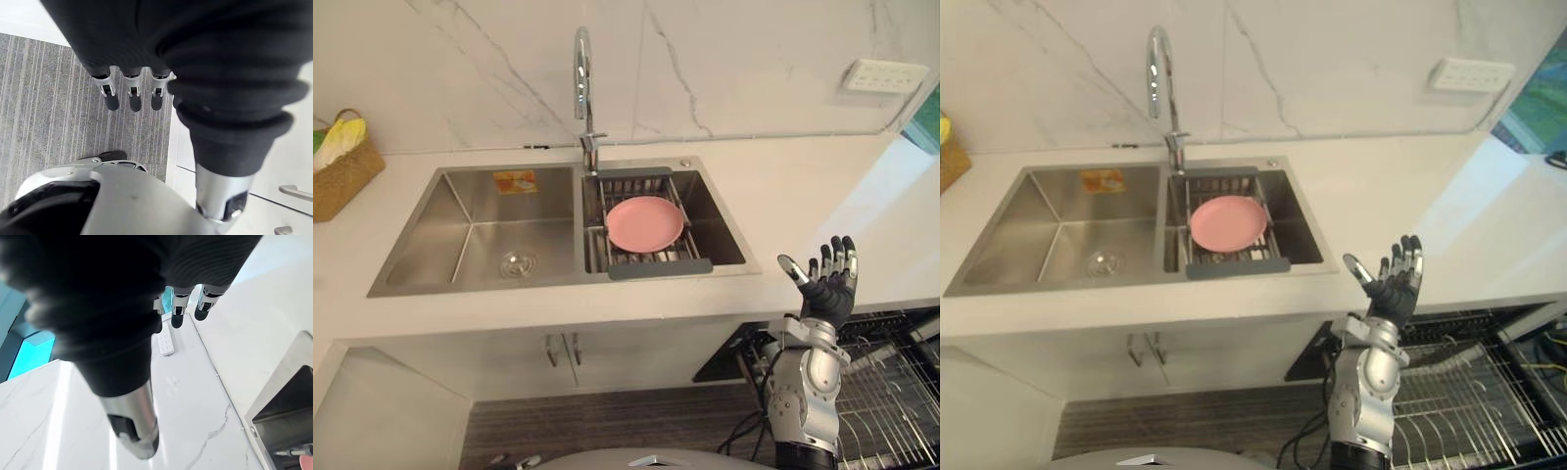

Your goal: Walk over to the sink, pick up the cup, carry it to the dishwasher, place the cup inside the dishwasher, then close the dishwasher door

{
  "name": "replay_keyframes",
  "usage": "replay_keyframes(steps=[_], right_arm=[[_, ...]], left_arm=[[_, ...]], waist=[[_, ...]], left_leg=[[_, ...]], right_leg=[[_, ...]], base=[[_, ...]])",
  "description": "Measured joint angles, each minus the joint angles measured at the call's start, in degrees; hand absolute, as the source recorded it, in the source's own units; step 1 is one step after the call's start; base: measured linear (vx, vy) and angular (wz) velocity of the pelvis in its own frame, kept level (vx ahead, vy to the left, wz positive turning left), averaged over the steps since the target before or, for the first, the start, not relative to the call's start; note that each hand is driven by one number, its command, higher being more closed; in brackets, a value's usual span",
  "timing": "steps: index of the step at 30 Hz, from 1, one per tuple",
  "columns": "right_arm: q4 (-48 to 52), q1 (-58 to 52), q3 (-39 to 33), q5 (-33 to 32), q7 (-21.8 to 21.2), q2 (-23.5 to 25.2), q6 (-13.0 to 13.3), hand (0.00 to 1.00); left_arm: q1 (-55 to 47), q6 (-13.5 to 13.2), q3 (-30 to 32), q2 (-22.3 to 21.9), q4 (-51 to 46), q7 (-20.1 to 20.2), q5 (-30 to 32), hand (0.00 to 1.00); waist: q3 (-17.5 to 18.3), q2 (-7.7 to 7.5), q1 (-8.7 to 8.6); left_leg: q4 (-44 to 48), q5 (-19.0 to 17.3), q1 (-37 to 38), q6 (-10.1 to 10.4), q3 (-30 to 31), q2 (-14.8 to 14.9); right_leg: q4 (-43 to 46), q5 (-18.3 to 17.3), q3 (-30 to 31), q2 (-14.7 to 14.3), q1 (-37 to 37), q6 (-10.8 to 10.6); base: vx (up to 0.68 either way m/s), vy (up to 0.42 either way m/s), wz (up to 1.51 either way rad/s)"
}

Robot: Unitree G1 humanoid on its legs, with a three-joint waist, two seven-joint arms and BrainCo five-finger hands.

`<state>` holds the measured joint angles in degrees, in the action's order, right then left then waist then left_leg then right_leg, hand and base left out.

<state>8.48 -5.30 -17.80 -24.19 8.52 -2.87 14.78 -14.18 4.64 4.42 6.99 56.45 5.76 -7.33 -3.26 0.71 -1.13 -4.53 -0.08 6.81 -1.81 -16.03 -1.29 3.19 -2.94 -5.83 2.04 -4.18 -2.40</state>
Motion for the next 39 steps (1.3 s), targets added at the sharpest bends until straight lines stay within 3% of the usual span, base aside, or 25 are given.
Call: replay_keyframes(steps=[4,7,10,19,21,23,27,29,31,32,34,39], right_arm=[[-0.7,2.2,2.2,-5.8,-3.3,-0.1,-0.8,0.00],[-6.2,5.1,3.3,-7.2,-4.9,-2.8,-5.5,0.00],[-10.4,5.4,3.3,-8.1,-7.2,-5.2,-7.9,0.00],[-10.1,6.0,0.9,-9.1,-7.9,-8.9,-7.4,0.00],[-9.4,6.0,0.9,-8.8,-7.5,-8.8,-6.9,0.00],[-9.2,6.0,0.9,-7.4,-6.5,-8.6,-4.8,0.00],[-6.4,6.0,0.7,-6.8,-5.1,-8.4,-2.6,0.00],[-4.8,6.1,0.2,-6.8,-4.2,-8.4,-2.2,0.00],[-4.3,6.8,-0.4,-5.0,-4.1,-8.4,-2.3,0.00],[-4.3,6.9,-0.4,-4.9,-4.1,-8.5,-2.6,0.00],[-4.3,8.0,-0.3,-4.7,-4.0,-8.7,-4.2,0.00],[-4.5,8.4,-0.1,-1.8,-2.7,-8.7,-6.7,0.00]], left_arm=[[0.3,2.2,2.4,-0.2,0.6,-0.1,-4.3,0.00],[0.4,4.3,2.7,0.0,0.7,-0.6,-8.8,0.00],[0.2,5.5,2.8,-0.1,1.8,-1.3,-14.1,0.00],[0.5,5.5,2.7,0.0,3.1,-2.5,-15.1,0.00],[0.5,5.5,2.4,0.2,3.2,-2.6,-15.1,0.00],[0.5,5.4,2.2,0.6,3.2,-2.7,-15.1,0.00],[0.9,5.5,2.3,1.1,3.0,-4.3,-15.1,0.00],[1.1,5.5,2.3,1.3,3.0,-4.3,-15.1,0.00],[1.0,5.5,2.5,2.4,3.1,-4.1,-15.1,0.00],[1.1,5.5,2.5,2.7,3.1,-4.1,-15.1,0.00],[1.2,5.8,2.9,2.3,2.9,-4.1,-15.8,0.00],[0.9,5.4,4.5,0.7,3.2,-3.4,-15.9,0.00]], waist=[[-0.5,-0.76,0.67],[-0.7,-1.19,1.10],[-0.9,-1.19,0.91],[-1.0,-1.23,-0.09],[-1.2,-1.49,-0.07],[-1.6,-2.26,0.13],[-3.3,-2.47,0.22],[-4.1,-2.21,0.10],[-4.0,-4.49,0.42],[-4.0,-5.01,0.38],[-3.4,-5.17,0.72],[-3.3,-3.07,1.41]], left_leg=[[3.1,-0.9,-1.1,1.1,1.4,0.6],[6.5,-2.4,-2.2,1.1,0.7,1.7],[7.5,-3.2,-2.2,1.8,-0.3,2.5],[7.4,-4.4,-0.9,1.6,-3.6,3.2],[7.8,-5.3,-0.1,1.5,-4.5,3.2],[8.6,-6.8,0.3,1.2,-4.5,2.7],[9.4,-8.1,0.5,-0.3,-1.9,2.5],[9.5,-8.4,0.3,0.2,-0.8,2.4],[9.5,-8.5,0.5,0.9,1.4,1.1],[9.4,-8.4,0.7,1.1,2.3,1.0],[8.3,-7.2,0.6,2.6,4.5,2.1],[5.6,-5.3,0.5,2.7,5.2,3.1]], right_leg=[[0.1,-0.8,-1.5,0.2,0.2,-0.5],[0.0,-1.2,-3.6,0.3,0.2,0.3],[-0.4,-0.6,-3.2,-0.1,0.3,0.8],[-1.2,1.5,2.0,-1.2,2.1,0.6],[1.0,0.2,1.9,-0.9,2.8,0.0],[9.1,-2.7,1.4,0.1,6.4,0.0],[14.9,-3.5,-3.8,2.0,8.7,0.1],[16.9,-4.5,-4.3,3.1,10.3,0.6],[13.6,1.0,-4.3,6.1,10.0,-0.2],[12.9,0.3,-4.3,6.7,9.4,-1.3],[7.6,1.0,-7.1,5.4,7.0,-0.9],[-1.8,5.5,-9.2,3.3,3.0,-0.9]], base=[[0.01,-0.043,0.16],[-0.03,-0.073,-0.12],[-0.01,-0.056,-0.35],[0.04,-0.001,-0.44],[0.04,0.029,-0.37],[0.00,0.032,-0.28],[-0.05,0.007,-0.08],[-0.11,0.033,0.34],[-0.02,-0.034,0.53],[0.09,-0.132,0.63],[0.11,-0.147,0.50],[0.11,-0.065,0.16]])
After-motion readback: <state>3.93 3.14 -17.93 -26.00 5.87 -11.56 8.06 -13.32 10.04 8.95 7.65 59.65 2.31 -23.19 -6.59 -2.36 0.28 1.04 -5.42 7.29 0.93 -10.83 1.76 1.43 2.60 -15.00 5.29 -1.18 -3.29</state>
